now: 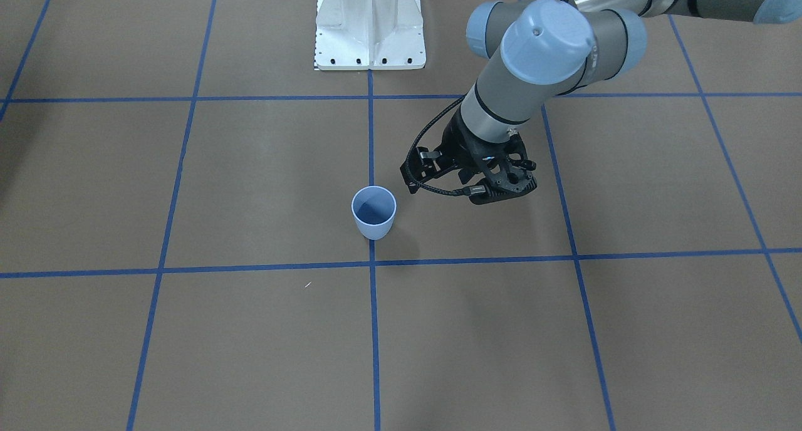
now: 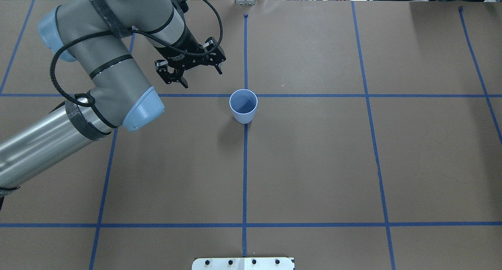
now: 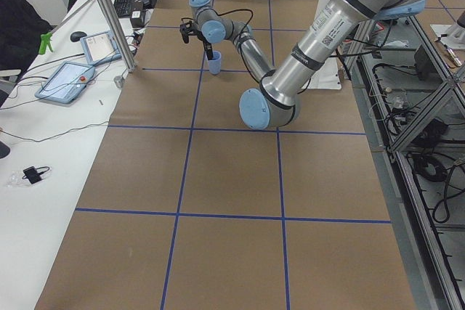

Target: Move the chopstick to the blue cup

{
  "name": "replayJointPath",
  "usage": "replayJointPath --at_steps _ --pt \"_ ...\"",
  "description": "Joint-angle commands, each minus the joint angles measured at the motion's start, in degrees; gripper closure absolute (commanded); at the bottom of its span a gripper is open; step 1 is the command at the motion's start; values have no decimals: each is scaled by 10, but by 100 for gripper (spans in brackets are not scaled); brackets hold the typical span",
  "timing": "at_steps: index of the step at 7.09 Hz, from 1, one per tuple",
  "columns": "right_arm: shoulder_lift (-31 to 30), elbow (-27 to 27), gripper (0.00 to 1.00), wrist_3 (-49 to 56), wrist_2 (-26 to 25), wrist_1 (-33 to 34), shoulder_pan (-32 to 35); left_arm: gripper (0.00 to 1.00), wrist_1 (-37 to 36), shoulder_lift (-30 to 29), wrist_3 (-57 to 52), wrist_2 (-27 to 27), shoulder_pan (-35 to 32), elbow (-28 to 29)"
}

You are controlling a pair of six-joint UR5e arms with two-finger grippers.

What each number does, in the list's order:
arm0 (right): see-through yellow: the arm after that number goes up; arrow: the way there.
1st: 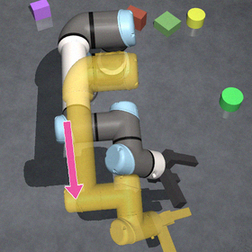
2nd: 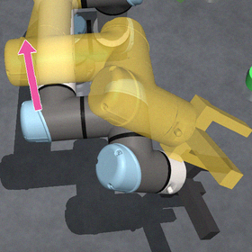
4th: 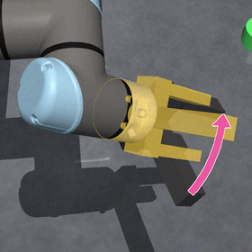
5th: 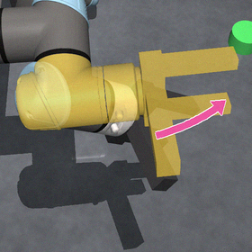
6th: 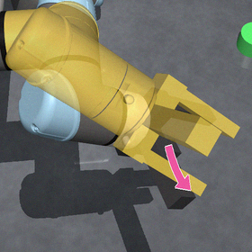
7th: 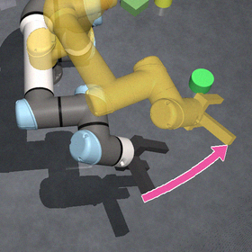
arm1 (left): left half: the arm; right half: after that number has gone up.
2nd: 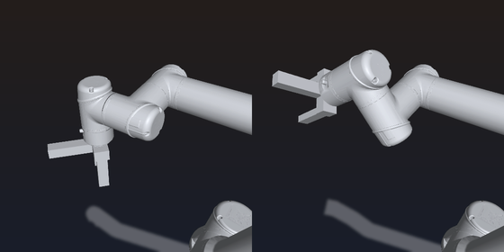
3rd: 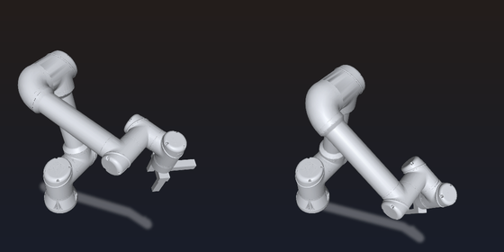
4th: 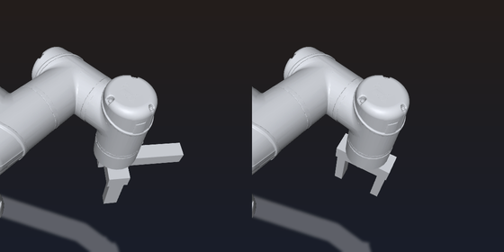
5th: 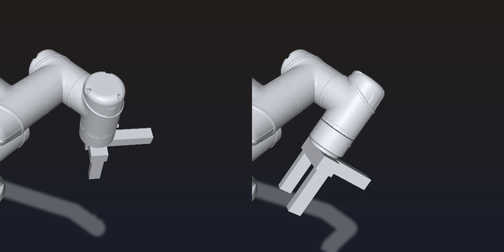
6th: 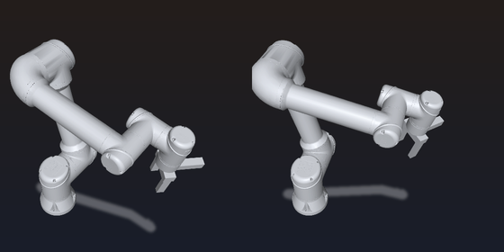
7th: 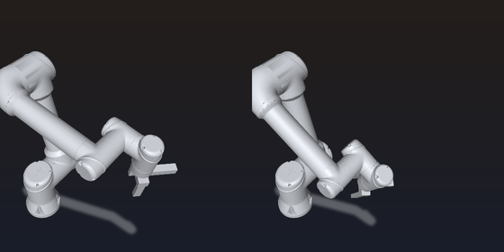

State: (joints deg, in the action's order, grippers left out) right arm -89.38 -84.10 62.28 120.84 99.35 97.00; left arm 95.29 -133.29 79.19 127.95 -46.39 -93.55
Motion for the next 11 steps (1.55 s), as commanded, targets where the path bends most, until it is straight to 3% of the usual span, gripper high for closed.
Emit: replayJointPath --at_steps 1,5,7,10,11 --pt "-2 -2 13 16 -6 11 13 2 1 7 0 -1 0 -9" --pt "-10 1 17 17 -22 9 12 2 1 9 0 -1 0 -14" --pt "-11 7 25 17 -24 10 11 2 2 14 0 -1 0 -23" --pt "-16 14 26 16 -24 11 7 2 2 17 0 0 0 -26" --pt "-16 14 48 14 -23 14 7 2 2 17 0 0 0 -26"
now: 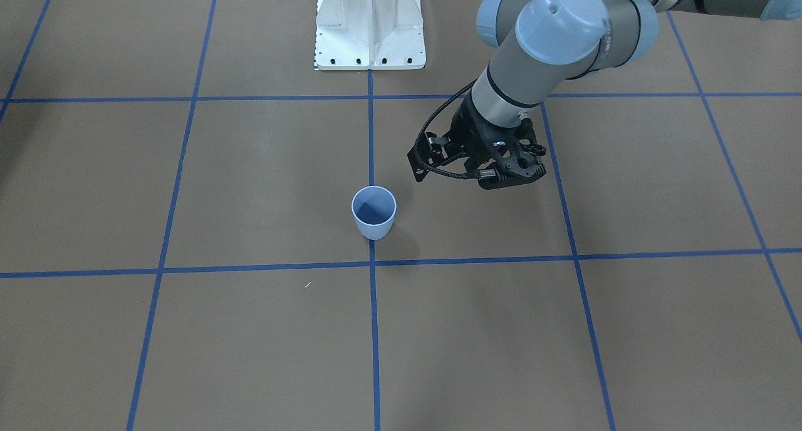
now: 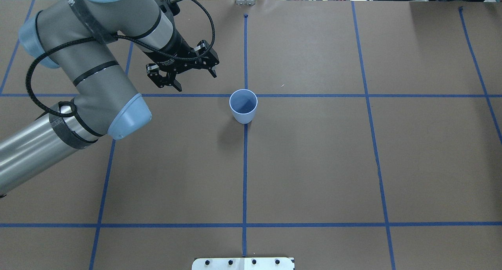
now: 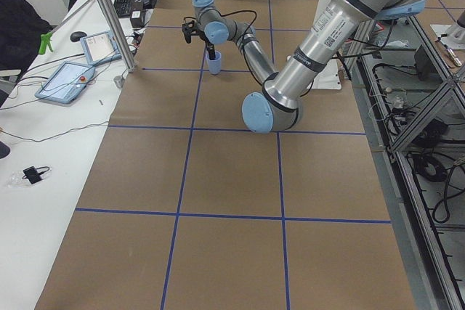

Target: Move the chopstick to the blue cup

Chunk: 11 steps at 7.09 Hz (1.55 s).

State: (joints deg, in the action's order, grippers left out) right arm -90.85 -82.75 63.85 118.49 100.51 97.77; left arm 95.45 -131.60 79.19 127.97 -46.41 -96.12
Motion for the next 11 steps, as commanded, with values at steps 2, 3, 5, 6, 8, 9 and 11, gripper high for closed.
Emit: replayJointPath --at_steps 2,3,5,6,8,9,11 --pt "-6 0 87 -1 1 1 0 2 2 12 0 0 0 -14" --pt "-8 0 93 -1 1 0 0 2 2 21 0 1 0 -30" --pt "-2 -8 94 -2 2 2 0 2 2 22 0 0 3 -32" --pt "-2 -16 93 -2 3 6 0 2 2 22 1 0 3 -32" --pt "-1 -83 93 -2 3 89 0 2 2 22 1 0 3 -32" --pt "-3 -114 94 0 1 120 0 2 1 21 1 1 3 -32" --pt "-2 -122 94 7 -32 135 35 2 -1 21 6 1 3 -42"
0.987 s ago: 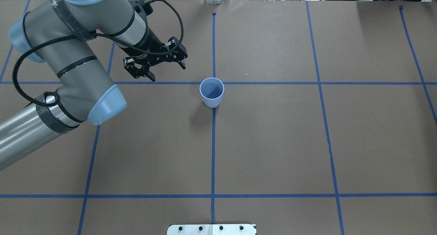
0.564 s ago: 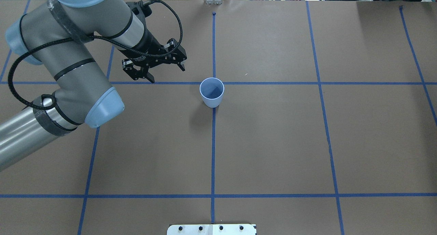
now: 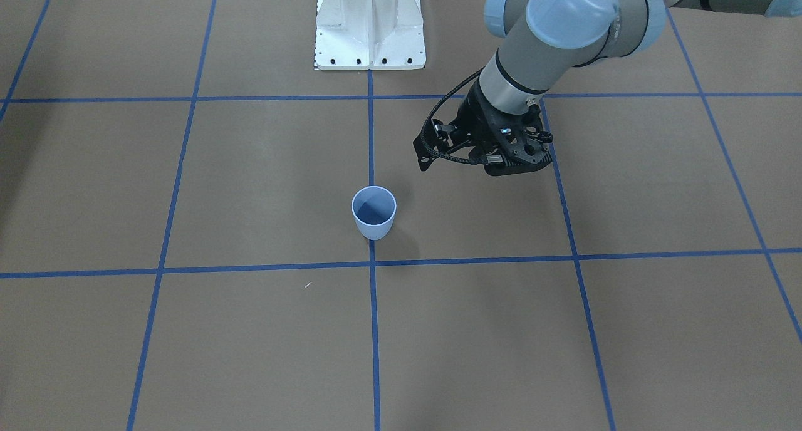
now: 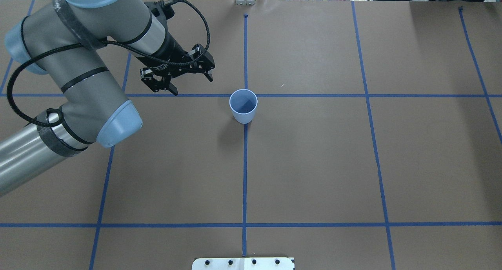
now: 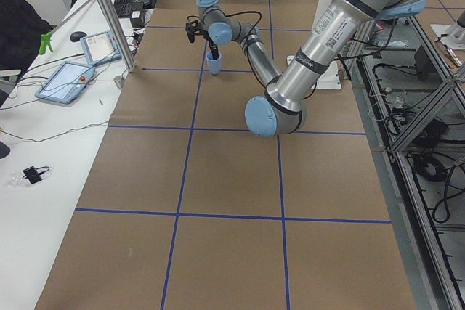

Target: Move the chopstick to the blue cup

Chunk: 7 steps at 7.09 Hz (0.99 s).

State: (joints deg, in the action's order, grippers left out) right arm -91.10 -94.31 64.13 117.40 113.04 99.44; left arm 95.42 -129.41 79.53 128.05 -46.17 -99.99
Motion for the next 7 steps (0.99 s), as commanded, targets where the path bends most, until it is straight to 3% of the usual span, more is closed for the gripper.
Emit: replayJointPath --at_steps 1,3,4,5,7 --pt "0 -6 94 6 -40 10 33 2 -1 0 4 0 0 -6" --pt "13 -7 100 12 -60 10 64 2 -1 -1 4 0 1 -6" --pt "53 -8 100 12 -58 11 74 2 -2 -1 4 0 0 -6" --pt "86 -30 100 8 -48 48 80 2 -2 0 4 1 1 -11" --pt "199 -37 100 -8 13 196 77 2 -3 4 4 0 1 -19"
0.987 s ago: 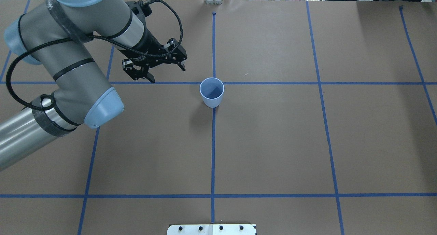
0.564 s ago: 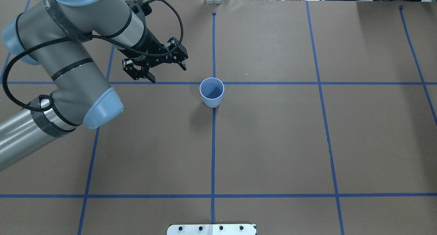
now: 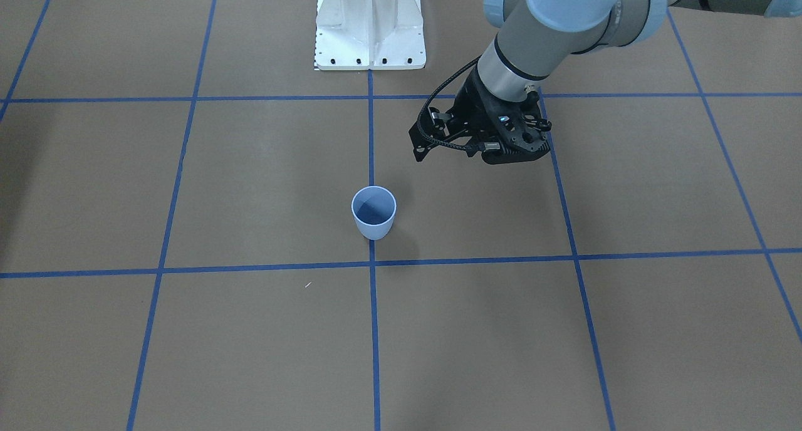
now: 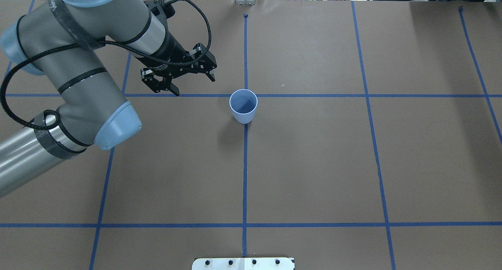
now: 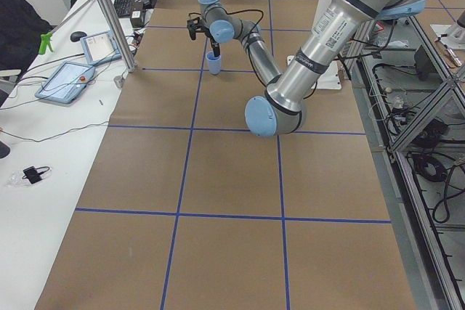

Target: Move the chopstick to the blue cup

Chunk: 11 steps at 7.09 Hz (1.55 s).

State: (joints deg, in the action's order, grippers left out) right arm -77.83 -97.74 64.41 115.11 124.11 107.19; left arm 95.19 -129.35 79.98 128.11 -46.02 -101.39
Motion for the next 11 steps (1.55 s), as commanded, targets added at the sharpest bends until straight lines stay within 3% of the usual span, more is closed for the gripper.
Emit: replayJointPath --at_steps 1,3,4,6,9,11 --pt "94 -3 100 -56 83 110 -11 2 -3 19 -3 0 -4 -19" --pt "105 -17 100 -217 211 112 -62 2 -24 41 -44 13 -52 -37" --pt "109 -41 100 -302 242 112 -98 2 -50 41 -97 34 -72 -39" --pt "181 -80 100 -551 254 110 -184 2 -60 84 -189 67 -127 -43" --pt "239 -111 100 -893 260 51 -303 2 -64 159 -332 89 -213 -36" --pt "299 -129 100 -1071 250 41 -393 2 -125 189 -450 89 -257 -41"
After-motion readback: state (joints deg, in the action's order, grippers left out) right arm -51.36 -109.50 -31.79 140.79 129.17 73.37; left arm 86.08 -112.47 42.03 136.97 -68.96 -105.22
